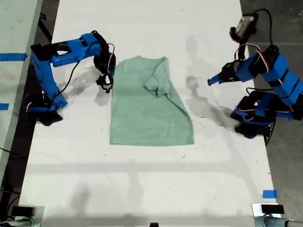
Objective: Fold tshirt
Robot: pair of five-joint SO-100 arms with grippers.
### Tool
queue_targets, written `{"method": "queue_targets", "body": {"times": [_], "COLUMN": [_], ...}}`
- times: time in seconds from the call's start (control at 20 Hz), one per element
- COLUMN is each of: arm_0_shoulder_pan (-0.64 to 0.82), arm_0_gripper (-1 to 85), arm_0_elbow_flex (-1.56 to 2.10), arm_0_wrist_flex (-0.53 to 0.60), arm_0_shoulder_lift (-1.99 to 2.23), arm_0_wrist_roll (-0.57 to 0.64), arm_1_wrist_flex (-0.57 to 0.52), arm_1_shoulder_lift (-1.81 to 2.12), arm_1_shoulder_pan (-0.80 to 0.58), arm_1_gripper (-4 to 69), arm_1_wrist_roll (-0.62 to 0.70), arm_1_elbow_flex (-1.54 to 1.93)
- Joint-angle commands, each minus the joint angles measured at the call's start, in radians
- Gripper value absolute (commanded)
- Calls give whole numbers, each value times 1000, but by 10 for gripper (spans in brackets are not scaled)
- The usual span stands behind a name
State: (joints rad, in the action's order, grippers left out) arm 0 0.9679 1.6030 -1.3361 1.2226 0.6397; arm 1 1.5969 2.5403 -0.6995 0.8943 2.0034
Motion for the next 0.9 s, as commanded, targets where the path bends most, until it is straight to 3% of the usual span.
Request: {"method": "queue_targets", "body": {"times": [0.0,0.2,0.5,0.75,0.8,0.85], "arm_0_shoulder_pan": [34,48,-181,-253,-262,-276], "arm_0_gripper": [1,1,1,6,27,128], "arm_0_elbow_flex": [-37,-71,-630,-713,-713,-713], "arm_0_wrist_flex": [-57,-127,-187,-75,-58,-21], "arm_0_shoulder_lift": [161,330,-54,-241,-262,-276], "arm_0_wrist_roll": [-3,-11,-49,-46,-38,-20], "arm_1_wrist_flex": [-28,-28,-32,-41,-48,-55], "arm_1_shoulder_lift": [21,18,8,5,0,0], "arm_1_shoulder_pan": [5,6,3,6,6,5], "arm_1_gripper": [181,181,183,183,184,184], "arm_1_wrist_roll": [-8,-11,-25,-41,-44,-48], "arm_1_elbow_flex": [-5,2,9,29,35,48]}}
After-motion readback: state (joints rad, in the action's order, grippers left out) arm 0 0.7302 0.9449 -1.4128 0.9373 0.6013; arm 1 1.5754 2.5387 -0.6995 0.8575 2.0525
